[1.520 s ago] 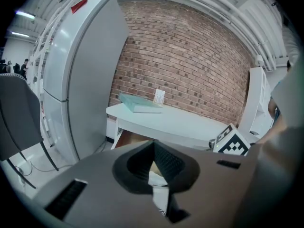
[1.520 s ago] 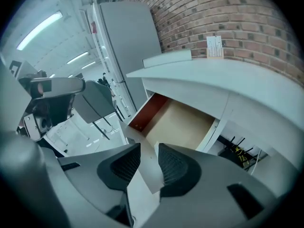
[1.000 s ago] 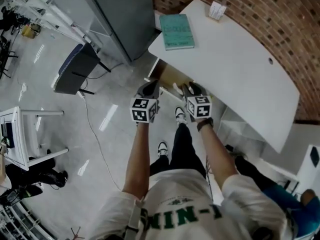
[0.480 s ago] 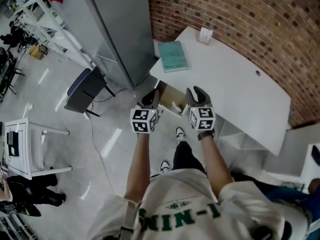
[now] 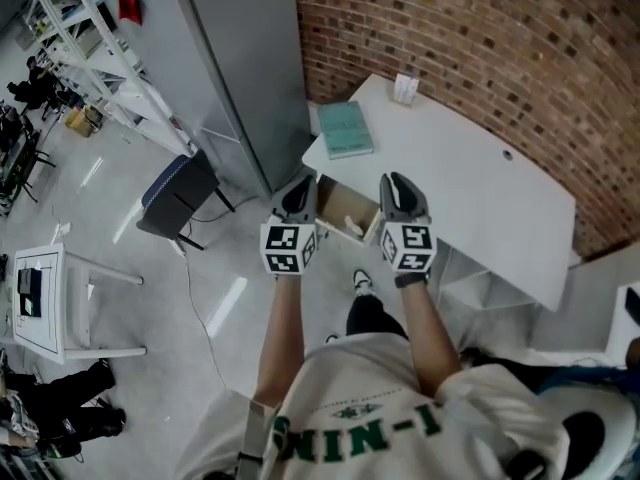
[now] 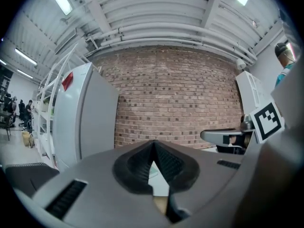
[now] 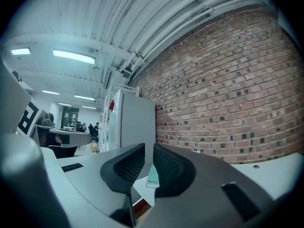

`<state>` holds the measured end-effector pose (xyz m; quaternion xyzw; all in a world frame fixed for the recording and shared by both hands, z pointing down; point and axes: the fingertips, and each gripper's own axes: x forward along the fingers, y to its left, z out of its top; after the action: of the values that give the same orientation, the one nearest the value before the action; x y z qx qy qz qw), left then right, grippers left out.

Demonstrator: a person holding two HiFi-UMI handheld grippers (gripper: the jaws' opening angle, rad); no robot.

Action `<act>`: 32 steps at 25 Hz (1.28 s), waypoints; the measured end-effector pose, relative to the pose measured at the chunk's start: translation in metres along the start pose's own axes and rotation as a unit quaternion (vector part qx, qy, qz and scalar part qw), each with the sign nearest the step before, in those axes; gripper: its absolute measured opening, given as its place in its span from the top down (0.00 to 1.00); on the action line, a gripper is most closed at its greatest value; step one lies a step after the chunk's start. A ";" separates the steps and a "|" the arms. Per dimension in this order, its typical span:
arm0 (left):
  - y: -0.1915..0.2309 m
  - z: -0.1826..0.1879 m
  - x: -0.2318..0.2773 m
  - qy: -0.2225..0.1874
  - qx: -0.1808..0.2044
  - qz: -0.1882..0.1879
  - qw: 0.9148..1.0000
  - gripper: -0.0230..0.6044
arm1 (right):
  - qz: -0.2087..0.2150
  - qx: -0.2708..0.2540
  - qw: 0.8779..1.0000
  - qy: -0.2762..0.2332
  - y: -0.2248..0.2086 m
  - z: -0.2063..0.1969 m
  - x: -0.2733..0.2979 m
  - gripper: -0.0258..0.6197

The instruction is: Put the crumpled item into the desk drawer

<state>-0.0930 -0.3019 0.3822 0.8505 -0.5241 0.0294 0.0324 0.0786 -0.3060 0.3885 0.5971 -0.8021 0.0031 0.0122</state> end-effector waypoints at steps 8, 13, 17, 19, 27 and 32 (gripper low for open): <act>-0.011 0.011 -0.016 -0.011 0.015 0.009 1.000 0.97 | -0.018 0.002 1.000 -0.011 -0.001 0.014 -0.023 0.95; -0.016 0.015 -0.026 -0.017 0.014 0.007 1.000 0.97 | -0.024 0.013 1.000 -0.008 0.001 0.017 -0.033 0.96; -0.022 0.011 -0.029 -0.015 0.016 0.003 1.000 0.97 | -0.020 0.020 1.000 -0.009 0.003 0.017 -0.040 0.96; -0.026 0.010 -0.030 -0.015 0.017 0.001 1.000 0.97 | -0.018 0.023 1.000 -0.009 0.002 0.016 -0.042 0.96; -0.029 -0.010 -0.026 0.005 0.012 0.000 1.000 0.97 | -0.019 0.034 0.999 0.014 -0.006 -0.011 -0.054 0.96; -0.023 -0.028 -0.004 0.018 0.004 -0.001 1.000 0.97 | -0.019 0.033 0.999 0.033 -0.020 -0.030 -0.048 0.96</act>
<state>-0.0745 -0.2860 0.4090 0.8503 -0.5227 0.0465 0.0387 0.1124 -0.2656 0.4172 0.6116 -0.7894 0.0489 0.0191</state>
